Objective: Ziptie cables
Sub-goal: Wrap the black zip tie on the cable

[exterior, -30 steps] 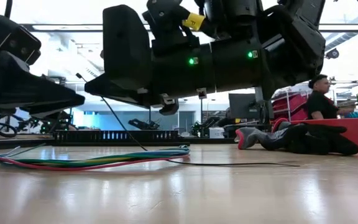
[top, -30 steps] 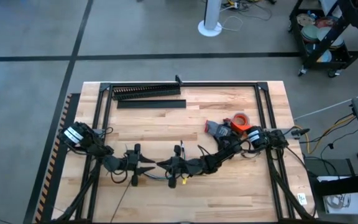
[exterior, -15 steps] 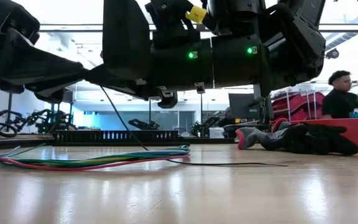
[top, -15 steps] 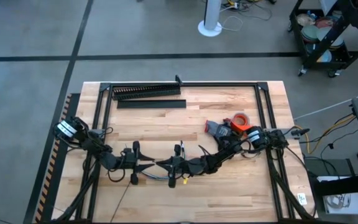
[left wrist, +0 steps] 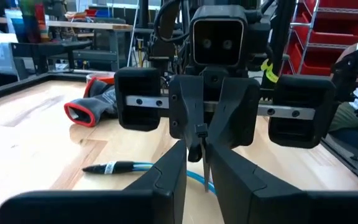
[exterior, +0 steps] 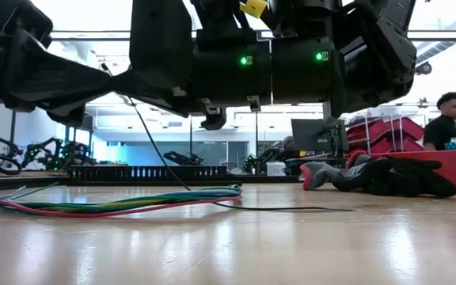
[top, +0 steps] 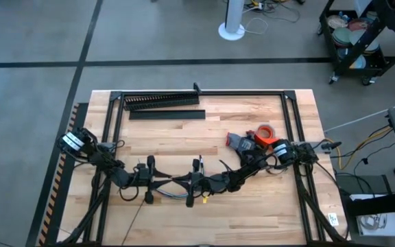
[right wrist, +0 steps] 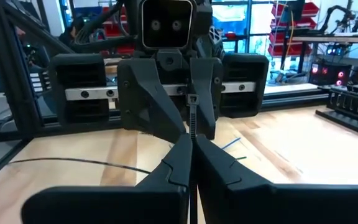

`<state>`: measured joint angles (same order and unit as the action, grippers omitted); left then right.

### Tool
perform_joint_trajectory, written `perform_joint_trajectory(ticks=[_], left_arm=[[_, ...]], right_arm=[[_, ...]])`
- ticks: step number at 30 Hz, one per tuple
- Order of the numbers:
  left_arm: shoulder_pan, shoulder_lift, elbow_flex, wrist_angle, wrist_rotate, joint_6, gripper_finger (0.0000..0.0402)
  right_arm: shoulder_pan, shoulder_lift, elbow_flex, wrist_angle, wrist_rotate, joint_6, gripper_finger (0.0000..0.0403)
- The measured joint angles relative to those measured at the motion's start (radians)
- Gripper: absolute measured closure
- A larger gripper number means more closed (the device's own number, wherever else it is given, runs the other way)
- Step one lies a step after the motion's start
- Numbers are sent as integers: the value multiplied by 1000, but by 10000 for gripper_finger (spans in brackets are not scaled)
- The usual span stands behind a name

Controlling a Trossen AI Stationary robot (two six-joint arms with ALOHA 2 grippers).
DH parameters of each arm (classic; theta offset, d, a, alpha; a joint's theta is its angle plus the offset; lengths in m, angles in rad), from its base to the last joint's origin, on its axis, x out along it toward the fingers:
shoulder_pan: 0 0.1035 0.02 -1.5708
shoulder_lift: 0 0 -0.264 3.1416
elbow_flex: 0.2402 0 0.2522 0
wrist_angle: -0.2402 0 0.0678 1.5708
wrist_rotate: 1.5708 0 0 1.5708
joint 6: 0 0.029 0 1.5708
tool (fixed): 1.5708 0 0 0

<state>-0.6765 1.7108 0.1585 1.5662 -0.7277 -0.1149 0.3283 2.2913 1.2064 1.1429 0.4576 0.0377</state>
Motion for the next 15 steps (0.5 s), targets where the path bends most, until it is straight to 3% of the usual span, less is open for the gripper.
perform_joint_trajectory(ticks=[15], left_arm=[[1, -44, 3, 5, 3, 37, 363]], right_arm=[[0, -14, 0, 0, 15, -31, 403]])
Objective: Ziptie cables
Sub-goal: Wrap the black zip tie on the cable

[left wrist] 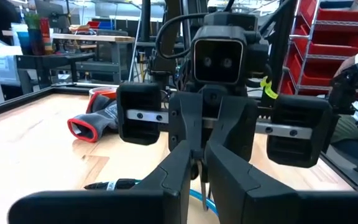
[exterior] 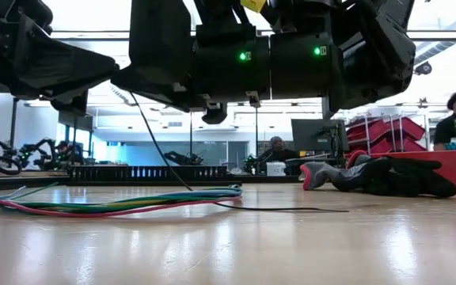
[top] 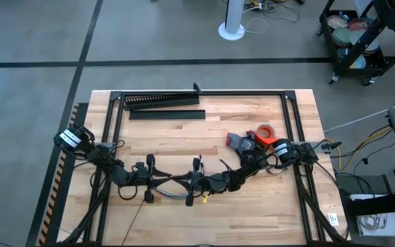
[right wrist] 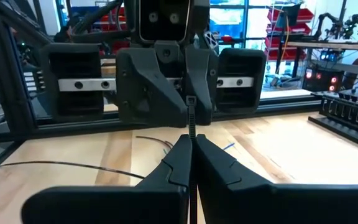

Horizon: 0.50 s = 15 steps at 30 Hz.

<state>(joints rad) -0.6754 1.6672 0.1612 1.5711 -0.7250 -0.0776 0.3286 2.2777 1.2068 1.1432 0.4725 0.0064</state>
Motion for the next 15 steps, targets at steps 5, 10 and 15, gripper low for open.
perform_joint_trajectory(ticks=[5, 10, 15], left_arm=[[0, 0, 0, 0, 0, -3, 358], [0, 0, 3, 0, 1, -4, 353], [0, 0, 3, 0, 0, -7, 364]], right_arm=[[0, -2, 0, 18, 0, -7, 403], [0, -2, 0, 19, 0, -8, 403], [0, -2, 3, 21, 1, -12, 403]])
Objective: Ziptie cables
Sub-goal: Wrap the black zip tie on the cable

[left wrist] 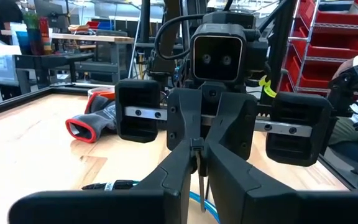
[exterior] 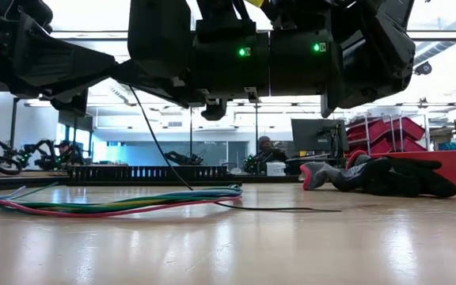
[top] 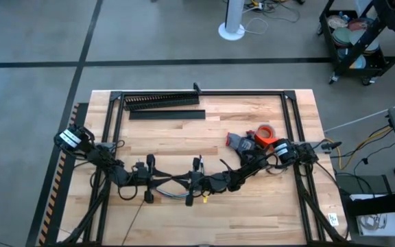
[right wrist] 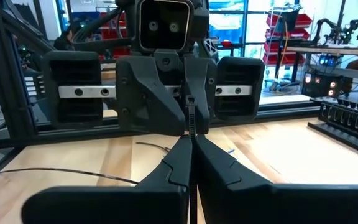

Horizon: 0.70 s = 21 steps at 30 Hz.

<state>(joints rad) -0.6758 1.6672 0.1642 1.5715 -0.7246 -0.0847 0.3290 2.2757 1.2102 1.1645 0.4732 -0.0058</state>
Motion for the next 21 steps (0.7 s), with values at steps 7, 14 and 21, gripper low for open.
perform_joint_trajectory(ticks=[7, 14, 21], left_arm=[[0, 0, 0, 0, 0, -3, 390], [0, 0, 0, 0, 0, -6, 397], [0, 0, 0, 0, -1, -11, 386]], right_arm=[[0, 0, 3, -2, 0, -9, 403], [0, 0, 3, -1, 0, -8, 403], [0, 0, 4, 0, 0, -10, 403]])
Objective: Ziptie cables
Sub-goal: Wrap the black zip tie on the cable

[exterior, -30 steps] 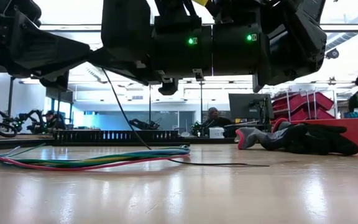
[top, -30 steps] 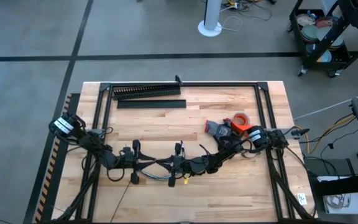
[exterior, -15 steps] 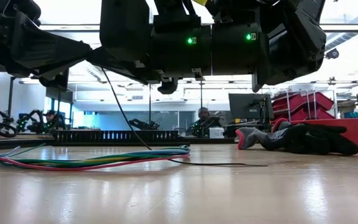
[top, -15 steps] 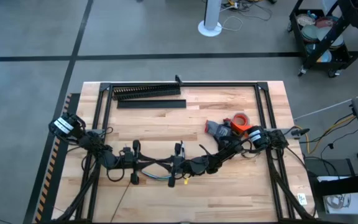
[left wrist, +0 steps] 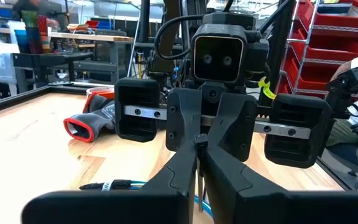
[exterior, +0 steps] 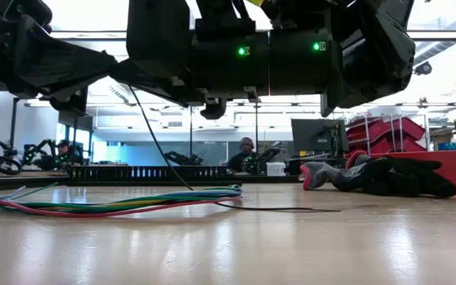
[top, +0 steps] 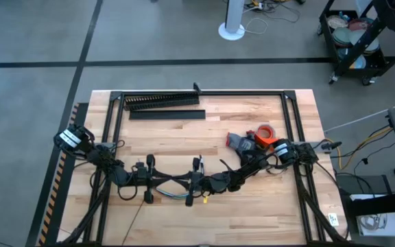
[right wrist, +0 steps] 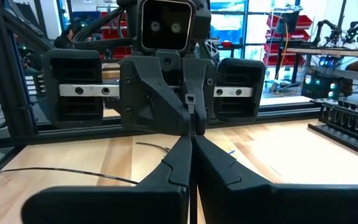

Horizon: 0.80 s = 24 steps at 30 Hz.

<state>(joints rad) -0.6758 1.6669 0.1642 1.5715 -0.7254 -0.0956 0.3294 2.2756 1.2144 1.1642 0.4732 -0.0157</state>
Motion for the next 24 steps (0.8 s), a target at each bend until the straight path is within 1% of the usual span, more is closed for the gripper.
perform_joint_trajectory(ticks=[9, 15, 24], left_arm=[[0, -1, 0, 0, -2, -10, 364], [0, -1, 1, 0, -61, -39, 365], [0, 0, 13, 0, -62, -42, 367]], right_arm=[[0, -1, 4, 0, 3, -12, 403], [-1, -1, 5, 0, 41, -35, 403], [-1, -2, 5, 2, 52, -36, 403]])
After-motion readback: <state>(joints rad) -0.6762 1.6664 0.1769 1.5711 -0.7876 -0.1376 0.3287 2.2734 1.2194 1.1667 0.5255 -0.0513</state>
